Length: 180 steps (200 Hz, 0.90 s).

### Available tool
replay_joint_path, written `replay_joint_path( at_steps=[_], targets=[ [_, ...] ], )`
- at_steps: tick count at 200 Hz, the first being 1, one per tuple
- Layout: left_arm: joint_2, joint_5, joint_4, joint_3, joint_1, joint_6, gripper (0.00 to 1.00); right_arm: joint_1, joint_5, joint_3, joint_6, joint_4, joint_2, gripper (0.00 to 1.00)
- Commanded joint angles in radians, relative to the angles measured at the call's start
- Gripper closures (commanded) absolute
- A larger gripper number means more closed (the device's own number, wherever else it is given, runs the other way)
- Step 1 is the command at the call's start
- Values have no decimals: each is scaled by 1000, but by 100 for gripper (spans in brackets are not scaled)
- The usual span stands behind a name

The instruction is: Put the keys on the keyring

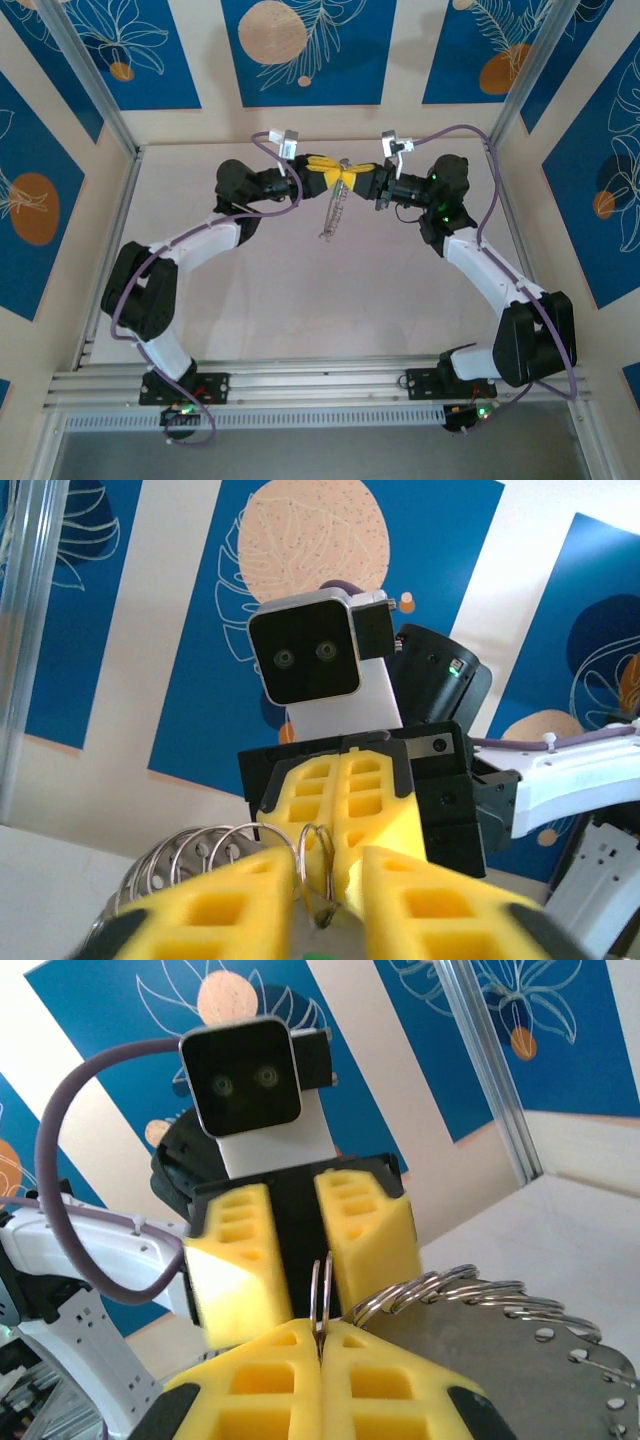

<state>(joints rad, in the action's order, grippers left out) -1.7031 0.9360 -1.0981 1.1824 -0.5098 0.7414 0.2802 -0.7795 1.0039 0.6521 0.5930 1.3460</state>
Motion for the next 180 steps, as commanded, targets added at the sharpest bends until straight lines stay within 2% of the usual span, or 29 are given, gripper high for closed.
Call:
replay_joint_path(
  at_steps=[1, 46, 102, 140, 180],
  targets=[
    [49, 38, 30, 7, 30, -60, 65, -16, -48, 85, -125, -180, -27, 100],
    [106, 125, 294, 33, 80, -220, 49, -43, -124, 251, -384, -590, -2, 100],
    [133, 192, 860, 181, 88, -595, 44, -49, -168, 470, -668, -1022, 100, 100],
    [131, 175, 1115, 272, 88, -763, 43, -25, -114, 528, -756, -1131, 152, 100],
    [105, 189, 1218, 339, 88, -814, 42, 3, -104, 543, -783, -1159, 184, 100]
  ],
)
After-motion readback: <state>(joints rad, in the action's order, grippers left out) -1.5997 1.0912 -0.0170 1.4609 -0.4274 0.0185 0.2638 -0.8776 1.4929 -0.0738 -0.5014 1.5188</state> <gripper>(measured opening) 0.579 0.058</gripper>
